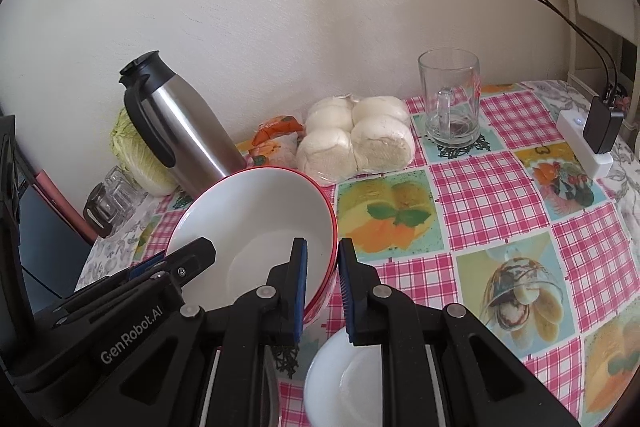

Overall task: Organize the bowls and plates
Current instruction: 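Lift the red-rimmed bowl with both tools and carry it over the basin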

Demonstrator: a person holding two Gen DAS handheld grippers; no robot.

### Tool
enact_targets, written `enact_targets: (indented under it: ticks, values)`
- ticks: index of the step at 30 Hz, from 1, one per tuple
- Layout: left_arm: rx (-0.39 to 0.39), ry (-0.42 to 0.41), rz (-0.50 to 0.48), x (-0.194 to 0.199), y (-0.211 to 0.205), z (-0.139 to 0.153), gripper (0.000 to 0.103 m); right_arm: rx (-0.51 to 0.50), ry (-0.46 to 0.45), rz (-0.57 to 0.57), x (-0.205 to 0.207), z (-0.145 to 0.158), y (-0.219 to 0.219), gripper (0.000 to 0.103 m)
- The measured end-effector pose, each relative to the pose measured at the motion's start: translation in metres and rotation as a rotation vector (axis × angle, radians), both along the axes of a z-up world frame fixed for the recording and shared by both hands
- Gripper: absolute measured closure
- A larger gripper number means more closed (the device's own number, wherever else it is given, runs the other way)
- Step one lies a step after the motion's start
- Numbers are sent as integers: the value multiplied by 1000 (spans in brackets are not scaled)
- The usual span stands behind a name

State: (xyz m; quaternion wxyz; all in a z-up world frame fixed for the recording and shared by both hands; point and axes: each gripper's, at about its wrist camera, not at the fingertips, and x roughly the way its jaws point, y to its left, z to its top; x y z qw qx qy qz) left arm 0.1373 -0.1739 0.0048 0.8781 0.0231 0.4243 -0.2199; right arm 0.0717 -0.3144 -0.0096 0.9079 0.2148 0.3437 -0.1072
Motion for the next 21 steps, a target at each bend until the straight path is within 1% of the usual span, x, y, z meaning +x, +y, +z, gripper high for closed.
enact_targets:
  ticks: [8, 15, 21]
  values:
    - [-1, 0, 27, -13, 19, 22, 81, 3, -8, 30, -13, 20, 20, 87]
    - [-37, 21, 41, -25, 42, 36, 81, 0, -18, 45, -27, 40, 37, 87]
    - [-52, 35, 68, -33, 67, 43, 81, 18, -19, 70, -36, 47, 56, 87]
